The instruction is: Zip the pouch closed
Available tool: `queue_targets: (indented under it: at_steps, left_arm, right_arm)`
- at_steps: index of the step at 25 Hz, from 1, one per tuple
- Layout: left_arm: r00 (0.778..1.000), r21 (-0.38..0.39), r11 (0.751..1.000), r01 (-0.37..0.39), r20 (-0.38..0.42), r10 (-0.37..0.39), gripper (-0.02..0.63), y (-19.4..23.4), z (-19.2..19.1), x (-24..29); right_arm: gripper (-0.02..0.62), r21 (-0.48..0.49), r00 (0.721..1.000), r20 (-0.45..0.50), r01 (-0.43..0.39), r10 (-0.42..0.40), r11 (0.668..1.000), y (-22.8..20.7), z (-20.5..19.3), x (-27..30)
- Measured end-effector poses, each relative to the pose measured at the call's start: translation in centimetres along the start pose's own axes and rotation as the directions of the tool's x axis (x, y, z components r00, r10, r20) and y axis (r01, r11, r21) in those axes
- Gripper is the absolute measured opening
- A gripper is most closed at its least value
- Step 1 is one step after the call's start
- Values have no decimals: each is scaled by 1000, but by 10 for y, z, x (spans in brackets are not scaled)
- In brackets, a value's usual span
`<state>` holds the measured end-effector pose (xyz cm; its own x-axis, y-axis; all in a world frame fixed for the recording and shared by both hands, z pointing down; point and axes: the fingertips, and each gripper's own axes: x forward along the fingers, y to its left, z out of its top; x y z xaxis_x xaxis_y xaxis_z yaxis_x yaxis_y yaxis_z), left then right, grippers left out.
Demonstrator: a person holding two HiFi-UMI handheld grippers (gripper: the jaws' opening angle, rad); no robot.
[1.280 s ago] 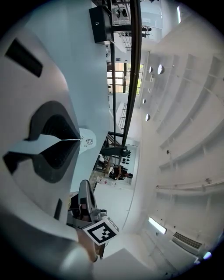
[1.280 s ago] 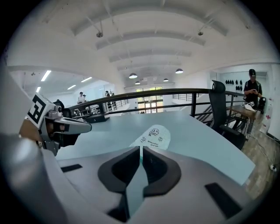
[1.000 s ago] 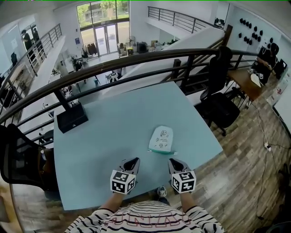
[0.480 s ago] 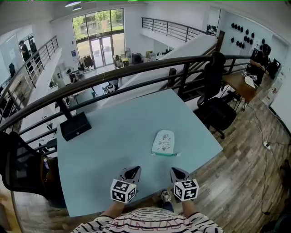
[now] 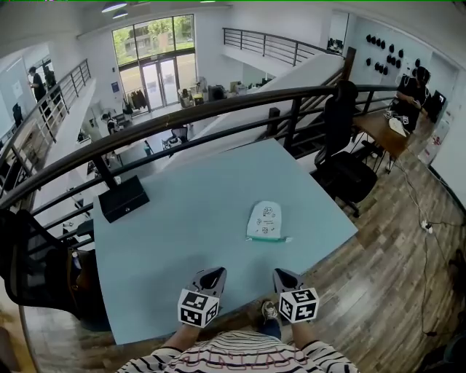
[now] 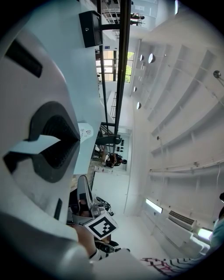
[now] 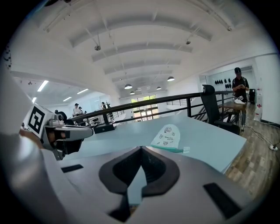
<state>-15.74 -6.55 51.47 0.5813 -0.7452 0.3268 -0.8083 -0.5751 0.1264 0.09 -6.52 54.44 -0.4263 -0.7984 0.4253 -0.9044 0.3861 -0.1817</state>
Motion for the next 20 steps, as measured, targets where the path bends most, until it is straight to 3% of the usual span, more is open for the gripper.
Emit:
queue_targets:
  at_steps: [20]
  left_arm:
    - [999, -18, 999, -47, 13, 47, 25, -3, -24, -45]
  right_arm:
    - [27, -4, 999, -5, -39, 39, 999, 36, -24, -14]
